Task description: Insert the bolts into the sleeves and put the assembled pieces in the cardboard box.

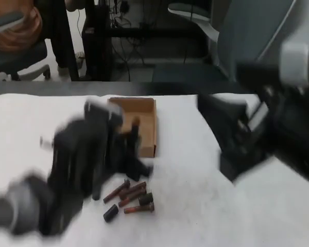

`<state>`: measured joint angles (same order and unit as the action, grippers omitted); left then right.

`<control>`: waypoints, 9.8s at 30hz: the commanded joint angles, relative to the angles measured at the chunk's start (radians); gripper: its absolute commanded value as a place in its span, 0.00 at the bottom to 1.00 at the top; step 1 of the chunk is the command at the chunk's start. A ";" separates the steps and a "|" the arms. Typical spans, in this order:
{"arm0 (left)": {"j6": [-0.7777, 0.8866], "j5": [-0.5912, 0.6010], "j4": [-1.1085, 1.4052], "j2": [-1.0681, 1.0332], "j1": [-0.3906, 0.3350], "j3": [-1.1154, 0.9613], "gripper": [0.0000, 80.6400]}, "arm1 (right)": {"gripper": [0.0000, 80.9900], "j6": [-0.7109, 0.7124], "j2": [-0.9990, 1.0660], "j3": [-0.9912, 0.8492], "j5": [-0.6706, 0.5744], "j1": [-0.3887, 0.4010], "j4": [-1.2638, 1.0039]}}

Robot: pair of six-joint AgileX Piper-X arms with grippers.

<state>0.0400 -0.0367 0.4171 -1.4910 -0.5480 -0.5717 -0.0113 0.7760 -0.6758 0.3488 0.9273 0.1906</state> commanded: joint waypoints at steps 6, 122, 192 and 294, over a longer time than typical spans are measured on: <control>-0.021 0.068 -0.327 -0.136 0.214 -0.386 0.02 | 0.86 -0.300 0.017 -0.001 -0.161 -0.004 0.321; -0.586 0.088 -1.219 -0.384 0.142 -0.611 0.85 | 0.01 0.350 0.463 -0.426 -0.416 -0.330 0.381; 0.260 0.132 0.464 0.507 -0.142 0.387 0.02 | 0.01 0.041 0.488 0.305 -0.316 0.047 -0.937; 0.081 0.017 -0.518 0.990 -0.171 0.472 0.02 | 0.01 0.084 1.289 -0.933 -0.380 -0.286 0.204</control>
<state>0.1151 -0.0094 -0.0842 -0.5096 -0.7197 -0.0949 0.0743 2.0052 -1.5253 -0.0219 0.6548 0.3248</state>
